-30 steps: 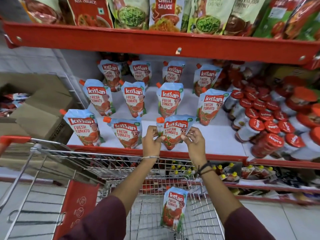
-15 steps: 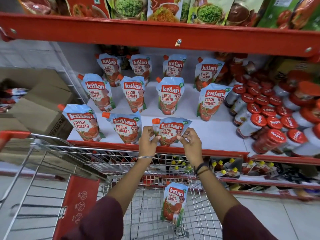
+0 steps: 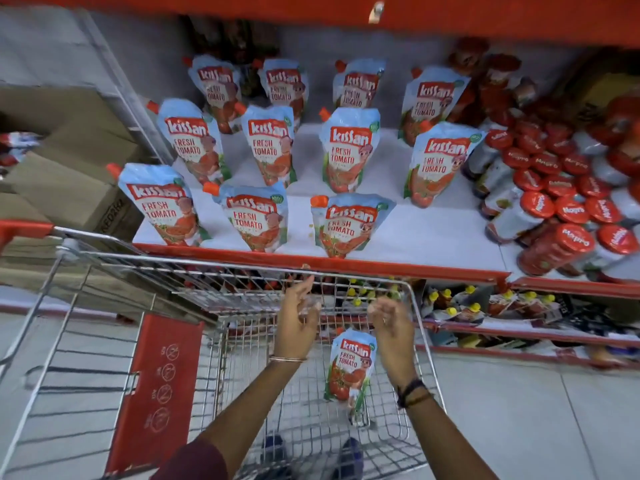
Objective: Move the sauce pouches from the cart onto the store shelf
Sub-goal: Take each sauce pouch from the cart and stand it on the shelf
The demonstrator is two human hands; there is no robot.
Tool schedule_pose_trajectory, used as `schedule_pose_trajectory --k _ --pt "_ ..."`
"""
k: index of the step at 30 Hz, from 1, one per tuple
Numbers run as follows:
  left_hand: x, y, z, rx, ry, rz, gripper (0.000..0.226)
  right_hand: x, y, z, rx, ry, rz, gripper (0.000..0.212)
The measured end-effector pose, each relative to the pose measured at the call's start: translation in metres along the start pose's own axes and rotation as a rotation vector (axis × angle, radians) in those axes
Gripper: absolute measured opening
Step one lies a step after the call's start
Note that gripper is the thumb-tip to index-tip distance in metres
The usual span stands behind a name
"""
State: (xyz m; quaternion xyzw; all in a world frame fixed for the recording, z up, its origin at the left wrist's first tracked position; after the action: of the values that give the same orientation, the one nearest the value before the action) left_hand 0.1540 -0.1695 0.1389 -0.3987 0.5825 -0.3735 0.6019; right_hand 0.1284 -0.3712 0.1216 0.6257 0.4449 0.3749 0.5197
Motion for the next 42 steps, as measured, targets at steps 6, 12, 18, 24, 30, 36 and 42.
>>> schedule_pose_trajectory --k 6,12,18,24,30,36,42 --pt "0.041 0.107 -0.036 -0.260 0.115 0.129 0.037 -0.032 -0.132 -0.015 0.342 -0.069 -0.084 0.021" --pt "0.088 0.201 -0.063 -0.578 0.314 0.295 0.035 -0.033 -0.249 -0.022 0.778 0.144 -0.457 0.049" --pt "0.126 0.257 -0.071 -0.790 0.320 0.145 0.028 -0.044 -0.303 -0.005 0.866 -0.064 -0.290 0.041" --pt "0.160 0.260 -0.056 -0.815 0.379 0.116 0.024 -0.054 -0.364 0.004 0.849 -0.129 -0.233 0.042" --pt "0.155 0.268 -0.058 -0.862 0.358 0.109 0.021 -0.043 -0.308 0.001 0.863 -0.078 -0.224 0.030" --pt "0.122 0.222 -0.056 -0.752 0.268 0.116 0.024 -0.032 -0.252 -0.004 0.740 -0.031 -0.243 0.030" --pt "0.089 0.141 -0.054 -0.532 0.182 -0.004 0.018 -0.034 -0.173 -0.012 0.517 -0.099 -0.136 0.012"
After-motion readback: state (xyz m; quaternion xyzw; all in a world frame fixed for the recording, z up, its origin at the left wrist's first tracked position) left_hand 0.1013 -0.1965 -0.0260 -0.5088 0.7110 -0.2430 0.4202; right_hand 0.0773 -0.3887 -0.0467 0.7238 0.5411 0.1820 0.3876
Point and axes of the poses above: each hand's wrist, its own z-axis towards the middle knuckle, its own x-axis out of the palm, y = z × x, the point moved 9 cm from there along z, towards the middle knuckle, and after that the axes turned 11 degrees about z, right-handed, at the moved point
